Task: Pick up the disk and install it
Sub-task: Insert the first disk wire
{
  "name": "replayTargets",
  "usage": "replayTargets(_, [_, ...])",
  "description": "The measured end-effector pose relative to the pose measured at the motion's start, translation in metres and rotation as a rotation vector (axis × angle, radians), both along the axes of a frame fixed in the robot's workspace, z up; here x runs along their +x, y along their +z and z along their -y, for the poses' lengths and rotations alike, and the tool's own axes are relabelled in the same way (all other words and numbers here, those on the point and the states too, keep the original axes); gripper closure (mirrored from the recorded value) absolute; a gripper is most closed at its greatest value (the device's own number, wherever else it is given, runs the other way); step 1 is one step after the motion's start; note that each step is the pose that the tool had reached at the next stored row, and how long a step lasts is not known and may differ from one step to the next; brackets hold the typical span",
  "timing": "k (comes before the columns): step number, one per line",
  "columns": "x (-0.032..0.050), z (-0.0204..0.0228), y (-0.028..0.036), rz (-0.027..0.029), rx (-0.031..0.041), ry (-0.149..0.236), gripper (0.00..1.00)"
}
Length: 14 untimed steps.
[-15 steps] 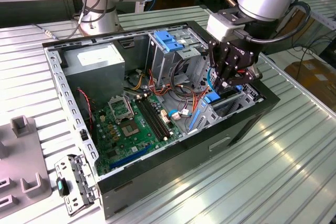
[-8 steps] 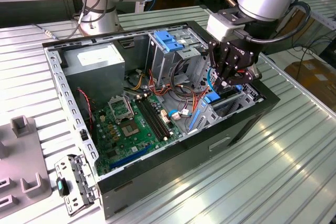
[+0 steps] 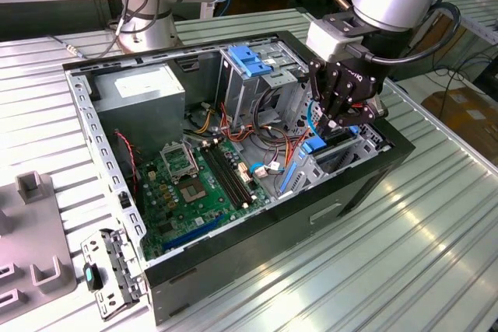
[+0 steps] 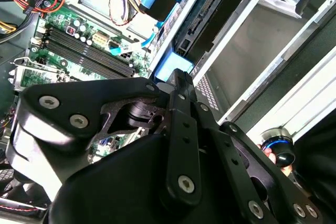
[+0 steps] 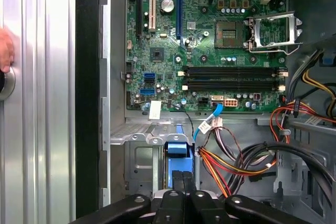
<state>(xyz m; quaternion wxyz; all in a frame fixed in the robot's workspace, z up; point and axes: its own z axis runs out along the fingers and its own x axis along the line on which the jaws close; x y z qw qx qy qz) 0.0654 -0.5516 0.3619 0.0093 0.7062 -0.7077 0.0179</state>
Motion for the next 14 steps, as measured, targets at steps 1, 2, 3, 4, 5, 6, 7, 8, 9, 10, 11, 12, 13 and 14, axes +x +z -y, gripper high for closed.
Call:
replayTargets(1, [0.003, 0.0, -0.0001, 0.0001, 0.0001, 0.0, 0.89])
replayTargets(2, [0.006, 0.0001, 0.0, 0.0, 0.0, 0.0, 0.89])
replayTargets(3, [0.0102, 0.0, -0.0001, 0.0, 0.0001, 0.0, 0.89])
replayTargets(4, [0.0142, 0.0, -0.0001, -0.0001, 0.0, 0.0, 0.89])
replayTargets(5, [0.019, 0.0, -0.0001, 0.0, -0.0004, 0.0, 0.89])
replayTargets(6, [0.0228, 0.0, 0.0, 0.0, -0.0011, 0.0, 0.89])
replayTargets(7, [0.0287, 0.0, 0.0, 0.0, -0.0024, 0.0, 0.89])
replayTargets(8, [0.0319, 0.0, 0.0, -0.0001, -0.0033, 0.0, 0.89])
replayTargets(9, [0.0348, 0.0, -0.0001, 0.0, -0.0039, 0.0, 0.89])
replayTargets(10, [0.0371, 0.0, -0.0001, 0.0, -0.0045, 0.0, 0.89])
replayTargets(11, [0.0373, -0.0001, -0.0001, 0.0, -0.0045, 0.0, 0.89])
replayTargets(12, [0.0379, 0.0, 0.0001, -0.0001, -0.0048, 0.004, 0.89])
replayTargets(13, [0.0384, 0.0001, 0.0009, -0.0002, -0.0048, 0.011, 0.89])
replayTargets(14, [0.0387, 0.0, 0.0022, -0.0004, -0.0047, 0.015, 0.89])
